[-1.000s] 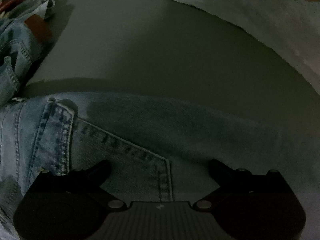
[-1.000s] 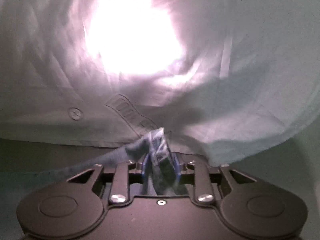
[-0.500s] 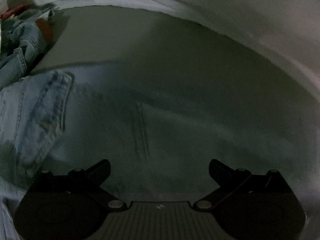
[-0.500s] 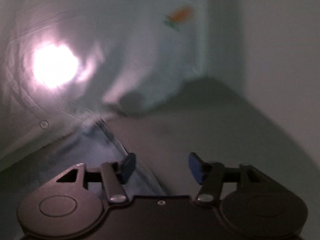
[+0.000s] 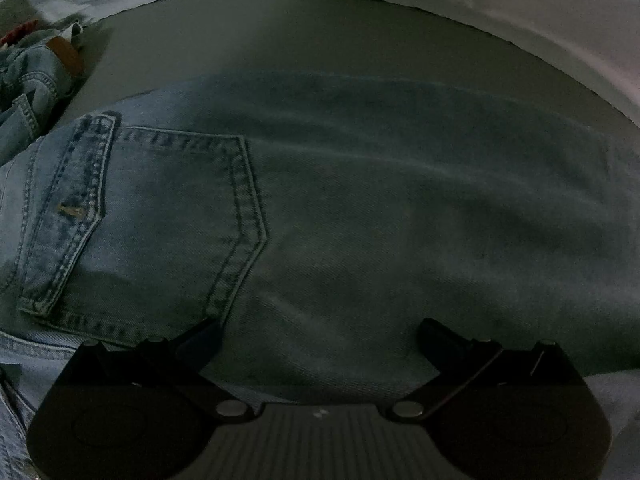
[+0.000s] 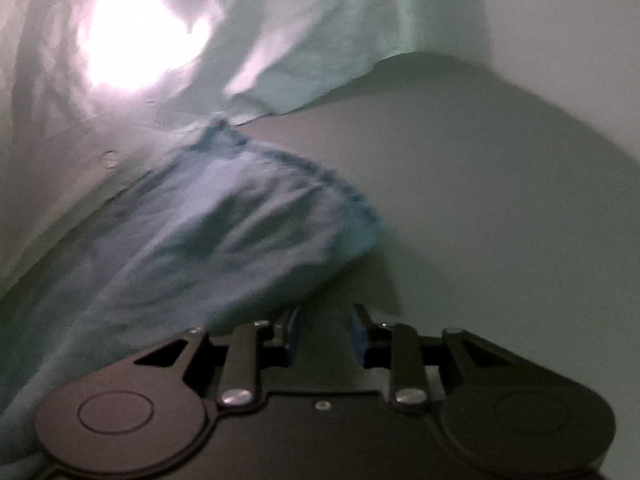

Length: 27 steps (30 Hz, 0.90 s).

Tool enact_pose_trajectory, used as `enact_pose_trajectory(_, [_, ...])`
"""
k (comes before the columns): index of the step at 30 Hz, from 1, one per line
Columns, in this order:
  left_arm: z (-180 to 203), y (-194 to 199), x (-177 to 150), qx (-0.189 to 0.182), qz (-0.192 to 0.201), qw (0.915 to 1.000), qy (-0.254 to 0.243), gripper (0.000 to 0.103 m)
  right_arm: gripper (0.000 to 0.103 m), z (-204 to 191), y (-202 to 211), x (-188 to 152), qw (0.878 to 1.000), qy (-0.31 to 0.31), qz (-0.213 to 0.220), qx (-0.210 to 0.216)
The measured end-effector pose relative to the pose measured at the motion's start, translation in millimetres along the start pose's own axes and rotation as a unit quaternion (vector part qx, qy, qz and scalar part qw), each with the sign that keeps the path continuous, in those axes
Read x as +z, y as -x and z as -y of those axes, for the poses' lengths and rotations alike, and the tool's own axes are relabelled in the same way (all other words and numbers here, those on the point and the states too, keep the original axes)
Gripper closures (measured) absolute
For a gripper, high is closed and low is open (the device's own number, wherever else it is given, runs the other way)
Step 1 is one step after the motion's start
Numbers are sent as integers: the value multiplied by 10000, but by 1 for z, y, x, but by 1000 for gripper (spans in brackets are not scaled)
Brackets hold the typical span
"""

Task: Fold clothes

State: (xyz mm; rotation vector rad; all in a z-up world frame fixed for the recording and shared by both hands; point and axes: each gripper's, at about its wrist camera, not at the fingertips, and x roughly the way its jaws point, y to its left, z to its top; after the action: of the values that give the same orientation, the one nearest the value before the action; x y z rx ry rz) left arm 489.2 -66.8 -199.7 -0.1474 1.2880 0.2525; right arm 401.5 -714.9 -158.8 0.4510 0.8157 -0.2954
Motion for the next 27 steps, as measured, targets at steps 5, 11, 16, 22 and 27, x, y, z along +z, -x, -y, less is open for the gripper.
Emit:
enact_pose_trajectory(5, [-1, 0, -4, 15, 84, 10000, 22, 0, 75, -23, -18, 32, 9981, -330, 298, 417])
enact_pose_trajectory(11, [1, 0, -8, 24, 139, 9999, 49, 0, 74, -76, -37, 56, 9976, 115, 491, 473])
enact_pose_trajectory(16, [3, 1, -12, 32, 214, 9997, 68, 0, 74, -100, -53, 42, 9990, 270, 313, 191])
enact_pose_trajectory(22, [5, 1, -15, 38, 219, 9997, 91, 0, 69, -96, -53, 31, 9925, -798, 794, 473])
enact_pose_trajectory(27, [6, 3, -19, 36, 279, 9996, 91, 0, 61, -90, -73, 31, 9796, -1585, 752, 983])
